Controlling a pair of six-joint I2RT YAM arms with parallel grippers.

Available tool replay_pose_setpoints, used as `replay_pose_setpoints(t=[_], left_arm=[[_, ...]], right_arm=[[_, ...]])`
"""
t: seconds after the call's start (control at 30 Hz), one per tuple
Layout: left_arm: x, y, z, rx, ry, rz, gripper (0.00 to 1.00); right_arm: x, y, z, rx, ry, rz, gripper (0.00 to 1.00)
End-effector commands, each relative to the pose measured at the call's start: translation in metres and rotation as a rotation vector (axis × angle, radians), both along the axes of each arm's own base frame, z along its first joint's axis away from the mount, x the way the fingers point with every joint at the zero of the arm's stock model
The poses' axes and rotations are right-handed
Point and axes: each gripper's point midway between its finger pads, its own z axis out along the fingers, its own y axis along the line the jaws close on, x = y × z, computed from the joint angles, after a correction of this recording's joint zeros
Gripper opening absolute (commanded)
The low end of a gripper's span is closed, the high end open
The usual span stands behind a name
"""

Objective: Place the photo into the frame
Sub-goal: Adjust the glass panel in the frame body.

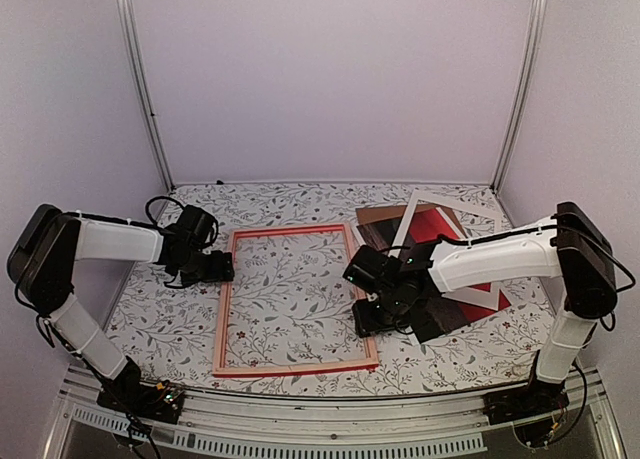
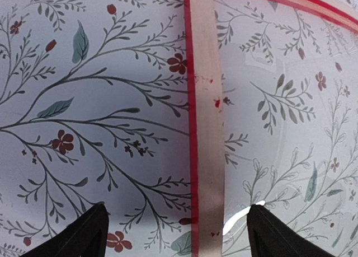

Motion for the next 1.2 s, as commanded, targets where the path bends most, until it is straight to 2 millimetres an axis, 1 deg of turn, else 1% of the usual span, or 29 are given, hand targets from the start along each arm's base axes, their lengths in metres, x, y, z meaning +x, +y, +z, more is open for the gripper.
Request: replay_pose_setpoints(t=[0.0, 0.17, 0.37, 0.53, 0.67, 0.77, 0.83, 0.9, 0.93, 0.97, 1.0, 1.07, 1.17], left_arm=[[0.001, -0.013, 0.012, -0.050, -0.029, -0.044, 0.84], [0.004, -0.025, 0.009, -0.103, -0.020, -0.073, 0.76], [0.007, -0.031, 0.003, -0.130, -0.003, -0.086, 0.70], [0.012, -0.026, 0.001, -0.130, -0.003, -0.069, 0.68], [0.018, -0.018, 0.000, -0.142, -0.019, -0.034, 0.68], [0.024, -0.012, 0.003, -0.163, -0.036, -0.005, 0.69], [0.029, -0.008, 0.008, -0.167, -0.050, 0.009, 0.70], [0.033, -0.004, 0.013, -0.163, -0.061, 0.022, 0.72], [0.035, -0.002, 0.015, -0.158, -0.069, 0.028, 0.74], [0.036, -0.001, 0.018, -0.155, -0.073, 0.031, 0.75], [0.036, 0.001, 0.020, -0.155, -0.076, 0.035, 0.76], [0.036, 0.011, 0.026, -0.117, -0.096, 0.065, 0.80], [0.036, 0.018, 0.039, -0.091, -0.127, 0.078, 0.84]], right_arm=[[0.028, 0.005, -0.001, 0.038, -0.022, -0.075, 0.59], [0.029, 0.014, -0.009, 0.060, -0.001, -0.053, 0.59], [0.021, 0.024, -0.014, 0.119, 0.042, -0.027, 0.58], [0.008, 0.039, -0.011, 0.177, 0.069, 0.017, 0.57], [-0.005, 0.059, -0.007, 0.233, 0.076, 0.079, 0.57], [-0.005, 0.065, -0.005, 0.245, 0.066, 0.087, 0.57], [0.001, 0.061, -0.001, 0.223, 0.037, 0.066, 0.59], [0.012, 0.051, 0.004, 0.189, 0.010, 0.031, 0.60], [0.017, 0.043, 0.004, 0.170, 0.013, 0.010, 0.61], [0.025, 0.035, 0.007, 0.154, -0.009, -0.016, 0.61], [0.034, 0.027, 0.012, 0.146, -0.031, -0.042, 0.62], [0.050, 0.013, 0.022, 0.126, -0.068, -0.088, 0.62], [0.076, -0.013, 0.040, 0.109, -0.119, -0.154, 0.63]])
